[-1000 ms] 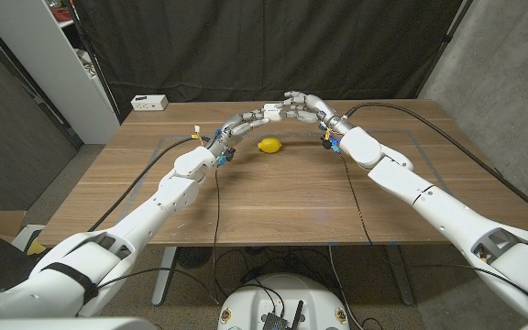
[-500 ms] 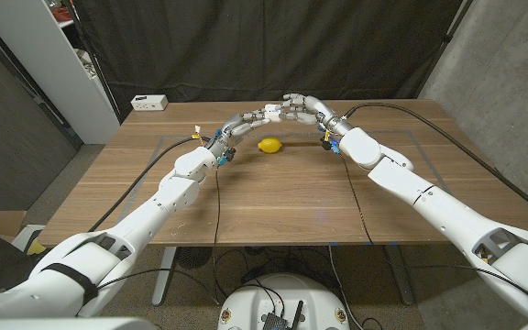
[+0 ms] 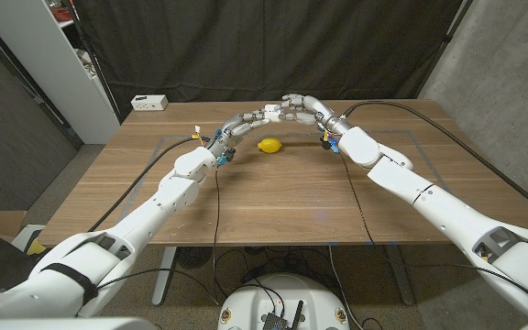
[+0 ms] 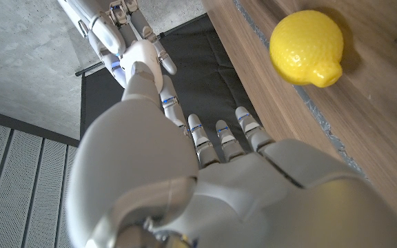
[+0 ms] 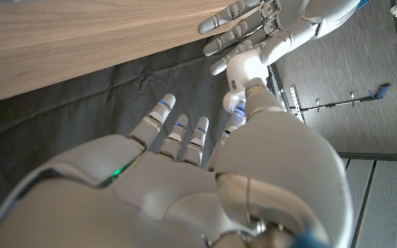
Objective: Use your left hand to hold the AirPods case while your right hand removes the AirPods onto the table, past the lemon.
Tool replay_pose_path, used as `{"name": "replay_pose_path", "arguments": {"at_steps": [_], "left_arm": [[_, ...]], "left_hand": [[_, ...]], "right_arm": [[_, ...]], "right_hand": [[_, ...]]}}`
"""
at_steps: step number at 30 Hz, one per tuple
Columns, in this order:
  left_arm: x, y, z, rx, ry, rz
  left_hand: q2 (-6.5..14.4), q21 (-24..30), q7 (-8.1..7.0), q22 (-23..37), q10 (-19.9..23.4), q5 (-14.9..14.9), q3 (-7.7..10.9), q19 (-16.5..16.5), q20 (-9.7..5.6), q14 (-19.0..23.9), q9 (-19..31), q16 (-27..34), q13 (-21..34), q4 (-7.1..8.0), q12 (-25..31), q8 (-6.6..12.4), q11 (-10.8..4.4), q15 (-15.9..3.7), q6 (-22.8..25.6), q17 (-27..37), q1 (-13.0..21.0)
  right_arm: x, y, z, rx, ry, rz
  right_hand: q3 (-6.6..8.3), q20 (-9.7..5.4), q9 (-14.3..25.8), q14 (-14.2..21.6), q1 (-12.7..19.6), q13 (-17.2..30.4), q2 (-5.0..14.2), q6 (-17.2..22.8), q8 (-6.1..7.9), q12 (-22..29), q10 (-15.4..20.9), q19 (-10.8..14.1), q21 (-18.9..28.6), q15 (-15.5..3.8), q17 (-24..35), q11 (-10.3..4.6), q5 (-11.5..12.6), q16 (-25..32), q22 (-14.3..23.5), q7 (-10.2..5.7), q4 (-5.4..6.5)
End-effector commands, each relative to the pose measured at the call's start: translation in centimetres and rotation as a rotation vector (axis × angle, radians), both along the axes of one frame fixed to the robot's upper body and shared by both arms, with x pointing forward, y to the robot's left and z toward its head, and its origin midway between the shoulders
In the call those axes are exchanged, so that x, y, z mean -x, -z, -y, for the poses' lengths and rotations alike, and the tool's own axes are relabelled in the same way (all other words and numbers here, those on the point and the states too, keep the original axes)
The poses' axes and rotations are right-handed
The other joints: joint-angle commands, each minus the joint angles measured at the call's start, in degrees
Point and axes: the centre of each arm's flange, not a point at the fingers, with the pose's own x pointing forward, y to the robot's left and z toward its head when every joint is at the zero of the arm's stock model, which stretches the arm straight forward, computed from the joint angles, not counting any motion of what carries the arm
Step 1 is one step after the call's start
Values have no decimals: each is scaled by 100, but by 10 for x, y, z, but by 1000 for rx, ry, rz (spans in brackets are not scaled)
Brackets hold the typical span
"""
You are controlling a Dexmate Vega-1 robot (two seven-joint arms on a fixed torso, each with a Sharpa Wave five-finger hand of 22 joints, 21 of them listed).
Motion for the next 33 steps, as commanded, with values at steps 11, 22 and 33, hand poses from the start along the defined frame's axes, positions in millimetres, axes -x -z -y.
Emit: {"name": "replay_pose_path", "arguments": {"at_steps": [11, 22, 33], "left_arm": [[-2, 2, -2, 6, 4, -8], [-3, 3, -2, 12, 4, -12], [-3, 6, 1, 15, 5, -15]], "left_hand": [[43, 23, -293, 1, 6, 35, 180, 5, 7, -4, 756, 2, 11, -17, -7, 56, -19, -238, 344, 5, -20], [38, 25, -292, 1, 3, 33, 192, 9, -1, -4, 734, 3, 11, -34, -10, 44, -28, -241, 359, 5, -39], [37, 26, -284, 1, 11, 32, 202, 12, 0, -6, 739, 3, 10, -48, -8, 42, -29, -244, 358, 4, -59]], "right_arm": [[-1, -5, 5, 6, 15, -5], [-3, -5, 4, 7, 12, -15], [-3, -4, 7, -22, 1, -8]], "right_hand": [[119, -65, 14, 45, 72, -24, 259, 86, -43, 69, 211, -29, 12, -495, 81, -23, -60, 96, 9, 10, 75], [174, -76, 113, 207, 97, -24, 161, 505, 66, 180, 572, 15, 33, -540, 64, -18, -127, 185, 7, 295, 36], [206, -130, 222, 389, 234, -10, 117, 723, 175, 277, 844, 105, 56, -600, 14, -87, -102, 240, 5, 333, -47]]}}
